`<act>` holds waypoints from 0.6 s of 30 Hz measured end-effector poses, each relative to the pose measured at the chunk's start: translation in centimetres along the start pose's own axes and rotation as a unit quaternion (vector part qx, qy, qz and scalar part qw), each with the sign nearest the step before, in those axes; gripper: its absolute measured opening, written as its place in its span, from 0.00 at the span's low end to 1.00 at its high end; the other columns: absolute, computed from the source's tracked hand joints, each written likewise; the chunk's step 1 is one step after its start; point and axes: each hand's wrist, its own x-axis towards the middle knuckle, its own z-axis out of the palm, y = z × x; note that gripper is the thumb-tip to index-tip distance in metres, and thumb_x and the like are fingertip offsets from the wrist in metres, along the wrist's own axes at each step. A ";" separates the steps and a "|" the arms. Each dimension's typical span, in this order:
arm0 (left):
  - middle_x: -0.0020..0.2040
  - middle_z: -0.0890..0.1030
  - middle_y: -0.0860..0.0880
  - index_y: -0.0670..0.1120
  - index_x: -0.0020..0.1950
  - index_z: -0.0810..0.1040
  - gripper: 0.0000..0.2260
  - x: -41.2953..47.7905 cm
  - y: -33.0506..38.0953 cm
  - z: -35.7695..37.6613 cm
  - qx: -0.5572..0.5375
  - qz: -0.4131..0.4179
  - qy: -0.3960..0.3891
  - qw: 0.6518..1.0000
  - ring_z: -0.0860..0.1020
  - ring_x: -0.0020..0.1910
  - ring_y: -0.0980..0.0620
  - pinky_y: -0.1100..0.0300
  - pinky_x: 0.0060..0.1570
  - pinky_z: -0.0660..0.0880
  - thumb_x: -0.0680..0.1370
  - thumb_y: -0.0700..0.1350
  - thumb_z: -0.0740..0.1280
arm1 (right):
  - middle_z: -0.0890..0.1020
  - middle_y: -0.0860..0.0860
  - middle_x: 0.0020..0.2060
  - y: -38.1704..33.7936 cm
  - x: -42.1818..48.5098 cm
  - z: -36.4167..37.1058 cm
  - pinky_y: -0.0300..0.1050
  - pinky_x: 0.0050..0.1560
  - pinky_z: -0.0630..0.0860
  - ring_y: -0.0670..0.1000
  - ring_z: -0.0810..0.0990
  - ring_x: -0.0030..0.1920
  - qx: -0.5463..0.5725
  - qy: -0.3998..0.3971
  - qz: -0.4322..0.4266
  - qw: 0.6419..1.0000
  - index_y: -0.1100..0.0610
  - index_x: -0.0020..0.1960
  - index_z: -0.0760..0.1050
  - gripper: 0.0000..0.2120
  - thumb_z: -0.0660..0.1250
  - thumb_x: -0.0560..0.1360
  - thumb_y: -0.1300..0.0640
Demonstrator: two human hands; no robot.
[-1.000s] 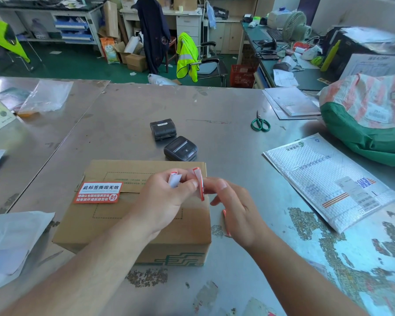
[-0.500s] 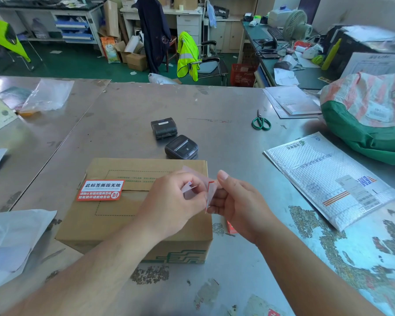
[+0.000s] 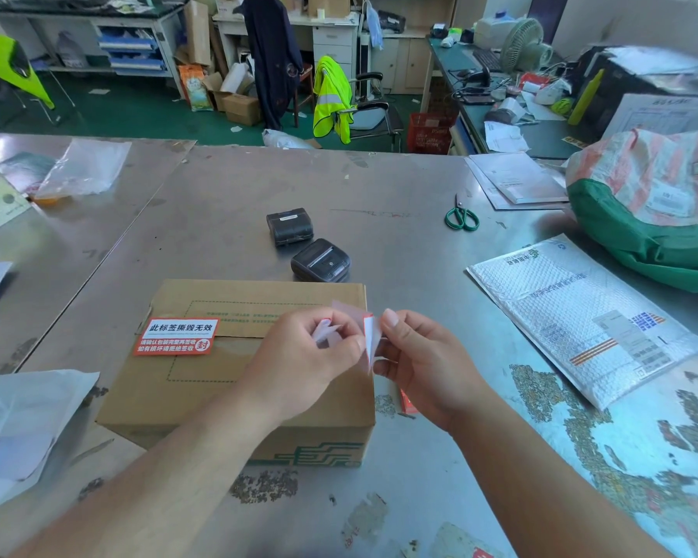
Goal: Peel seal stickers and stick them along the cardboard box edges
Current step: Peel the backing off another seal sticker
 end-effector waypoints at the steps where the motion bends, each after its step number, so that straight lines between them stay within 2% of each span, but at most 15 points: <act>1: 0.28 0.77 0.57 0.45 0.34 0.79 0.09 0.0 0.0 0.0 -0.031 -0.010 -0.006 0.999 0.69 0.28 0.59 0.70 0.29 0.65 0.75 0.39 0.70 | 0.83 0.52 0.34 0.1 0.1 -0.1 0.45 0.42 0.69 0.48 0.81 0.34 0.004 0.002 0.000 1.000 0.59 0.41 0.78 0.12 0.66 0.76 0.50; 3: 0.31 0.78 0.54 0.45 0.33 0.78 0.09 -0.1 -0.1 0.1 -0.121 -0.032 -0.028 0.992 0.70 0.28 0.59 0.70 0.30 0.66 0.74 0.40 0.70 | 0.83 0.53 0.36 0.1 0.1 -0.2 0.44 0.41 0.70 0.48 0.81 0.35 0.007 -0.004 0.003 1.000 0.58 0.43 0.80 0.12 0.66 0.77 0.51; 5: 0.31 0.78 0.50 0.46 0.35 0.77 0.05 0.1 -0.5 0.0 -0.216 -0.063 -0.059 0.973 0.66 0.25 0.58 0.67 0.27 0.62 0.69 0.45 0.70 | 0.84 0.52 0.36 0.1 0.0 -0.4 0.44 0.42 0.69 0.47 0.81 0.35 0.012 -0.009 0.008 1.000 0.58 0.45 0.80 0.12 0.65 0.77 0.51; 7: 0.29 0.77 0.51 0.44 0.40 0.75 0.11 0.3 -1.4 -0.2 -0.297 -0.092 -0.082 0.947 0.61 0.23 0.58 0.66 0.26 0.58 0.65 0.49 0.70 | 0.84 0.51 0.36 0.1 -0.1 -0.5 0.44 0.42 0.69 0.46 0.81 0.35 0.019 -0.010 0.015 1.000 0.61 0.47 0.78 0.13 0.63 0.75 0.51; 10: 0.29 0.72 0.53 0.42 0.45 0.73 0.15 0.7 -2.5 -0.5 -0.370 -0.108 -0.090 0.918 0.59 0.23 0.59 0.68 0.24 0.58 0.65 0.49 0.70 | 0.84 0.51 0.38 0.0 -0.1 -0.8 0.44 0.41 0.70 0.47 0.81 0.36 0.039 0.001 0.018 0.999 0.61 0.49 0.77 0.13 0.64 0.75 0.51; 14: 0.34 0.75 0.52 0.45 0.42 0.74 0.13 0.8 -3.4 -0.8 -0.393 -0.138 -0.062 0.907 0.60 0.22 0.58 0.67 0.23 0.58 0.63 0.49 0.71 | 0.84 0.52 0.37 -0.3 -0.2 -1.0 0.45 0.41 0.70 0.48 0.82 0.36 0.043 0.025 0.016 0.999 0.60 0.47 0.77 0.12 0.65 0.74 0.51; 16: 0.39 0.72 0.45 0.47 0.39 0.77 0.11 0.6 -3.5 -0.9 -0.358 -0.141 -0.056 0.922 0.57 0.24 0.56 0.66 0.24 0.57 0.65 0.52 0.72 | 0.84 0.52 0.37 -0.2 -0.2 -0.9 0.45 0.42 0.71 0.48 0.82 0.37 0.012 0.033 0.012 0.999 0.60 0.44 0.76 0.10 0.65 0.77 0.52; 18: 0.40 0.74 0.47 0.46 0.43 0.80 0.17 0.3 -3.3 -0.8 -0.316 -0.115 -0.069 0.939 0.55 0.27 0.53 0.64 0.25 0.55 0.69 0.60 0.71 | 0.85 0.53 0.37 0.1 -0.2 -0.6 0.44 0.42 0.72 0.48 0.82 0.38 -0.026 0.037 0.010 0.999 0.58 0.42 0.76 0.10 0.65 0.79 0.54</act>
